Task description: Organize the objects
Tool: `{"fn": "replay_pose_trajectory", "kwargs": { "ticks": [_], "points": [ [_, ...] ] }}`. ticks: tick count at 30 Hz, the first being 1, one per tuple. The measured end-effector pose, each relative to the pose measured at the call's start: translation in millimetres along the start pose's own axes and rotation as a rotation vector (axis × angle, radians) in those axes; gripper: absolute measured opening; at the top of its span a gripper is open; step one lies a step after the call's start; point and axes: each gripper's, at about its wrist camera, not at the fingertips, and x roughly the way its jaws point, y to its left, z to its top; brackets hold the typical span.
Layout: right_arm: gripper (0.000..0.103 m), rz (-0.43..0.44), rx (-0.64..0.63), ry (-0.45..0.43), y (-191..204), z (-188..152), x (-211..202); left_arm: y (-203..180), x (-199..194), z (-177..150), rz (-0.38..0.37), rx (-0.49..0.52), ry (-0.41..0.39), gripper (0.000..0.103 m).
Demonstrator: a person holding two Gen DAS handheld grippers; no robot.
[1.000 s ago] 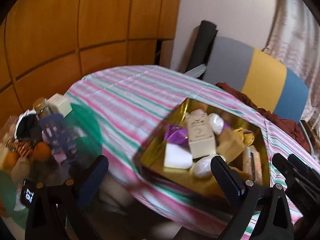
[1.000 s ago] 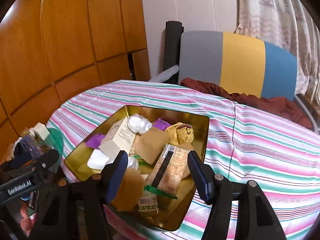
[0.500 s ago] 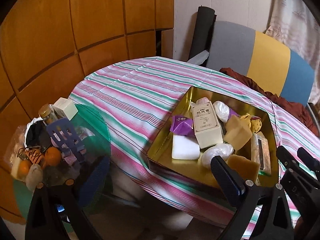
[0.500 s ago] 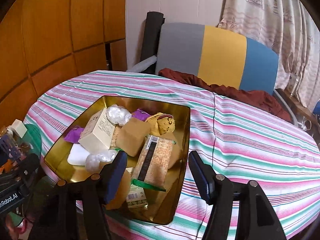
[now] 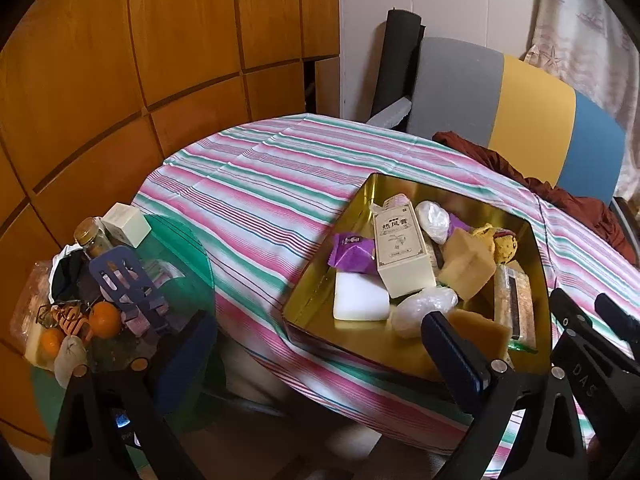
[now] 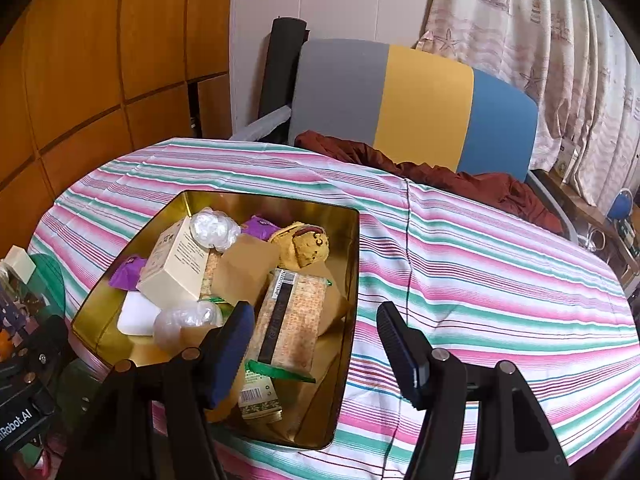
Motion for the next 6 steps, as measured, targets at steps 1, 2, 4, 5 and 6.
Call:
{"fn": "replay_pose_trajectory", "kwargs": {
  "ticks": [1,2,4,5,6],
  "points": [
    [0.065,0.005,0.005,0.003,-0.7,0.2,0.5,-0.2,-1.6,-0.1,0.007,-0.003,-0.013,0.102],
    [0.065,0.008,0.012,0.007,-1.8,0.1,1.1,-0.9,-3.1,-0.2,0.014,-0.004,-0.026,0.102],
    [0.065,0.02,0.019,0.011,-2.5,0.4,1.7,-1.8,-3.9,0.5,0.013,0.001,-0.03,0.103],
    [0.065,0.023,0.023,0.014,-2.8,0.3,2.3,-2.5,-3.6,1.1,0.015,0.003,-0.028,0.103],
    [0.065,0.029,0.027,0.014,-3.1,0.2,2.2,-3.2,-2.6,1.4,0.018,0.005,-0.021,0.103]
  ]
}}
